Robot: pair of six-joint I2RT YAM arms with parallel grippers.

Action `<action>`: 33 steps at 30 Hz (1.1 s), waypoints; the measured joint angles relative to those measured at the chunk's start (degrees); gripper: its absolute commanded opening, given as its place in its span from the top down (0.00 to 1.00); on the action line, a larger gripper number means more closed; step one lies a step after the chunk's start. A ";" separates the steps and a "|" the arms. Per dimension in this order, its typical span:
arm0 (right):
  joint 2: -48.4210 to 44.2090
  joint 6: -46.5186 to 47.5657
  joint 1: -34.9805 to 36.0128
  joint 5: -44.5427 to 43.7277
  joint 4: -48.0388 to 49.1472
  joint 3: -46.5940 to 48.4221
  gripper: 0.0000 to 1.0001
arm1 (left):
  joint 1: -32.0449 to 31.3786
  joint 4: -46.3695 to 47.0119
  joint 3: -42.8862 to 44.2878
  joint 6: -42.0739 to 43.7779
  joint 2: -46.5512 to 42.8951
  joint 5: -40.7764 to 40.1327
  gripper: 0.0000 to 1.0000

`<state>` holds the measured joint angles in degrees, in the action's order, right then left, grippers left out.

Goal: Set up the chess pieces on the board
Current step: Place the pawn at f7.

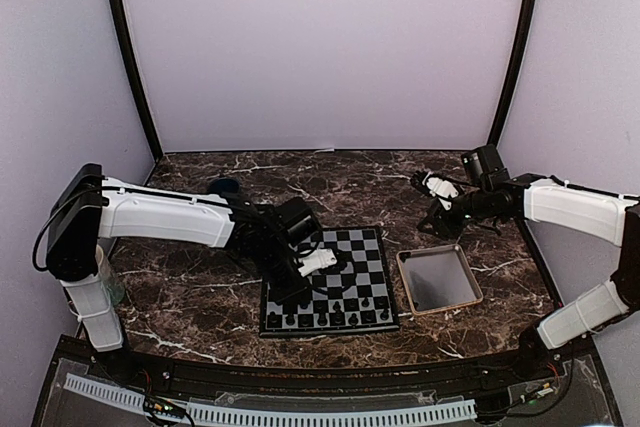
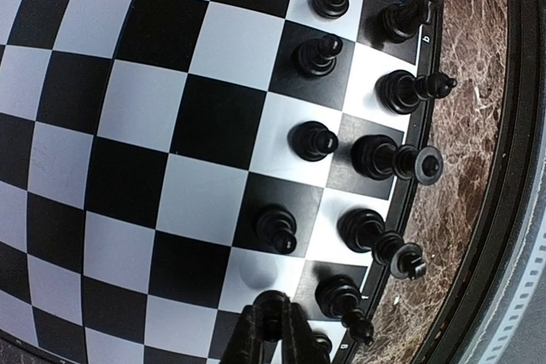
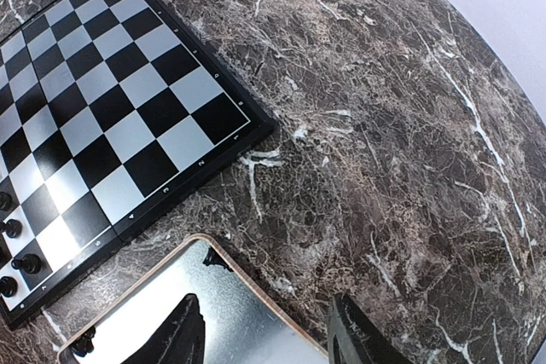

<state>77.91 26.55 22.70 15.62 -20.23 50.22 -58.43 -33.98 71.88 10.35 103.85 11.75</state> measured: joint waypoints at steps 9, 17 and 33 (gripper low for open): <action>0.55 0.04 0.00 0.22 -0.17 0.00 0.50 | -0.09 0.09 0.00 0.00 1.03 -0.02 0.90; 0.79 0.22 0.00 0.26 -0.37 0.00 0.50 | -0.09 1.36 -0.02 -0.04 1.99 -0.02 0.87; 1.33 0.28 0.00 1.05 -5.66 1.64 0.51 | -0.31 0.94 -0.07 -0.28 0.68 -2.10 0.69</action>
<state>79.24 26.83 22.70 16.67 -25.89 51.86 -58.74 -33.04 71.81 10.07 104.53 9.65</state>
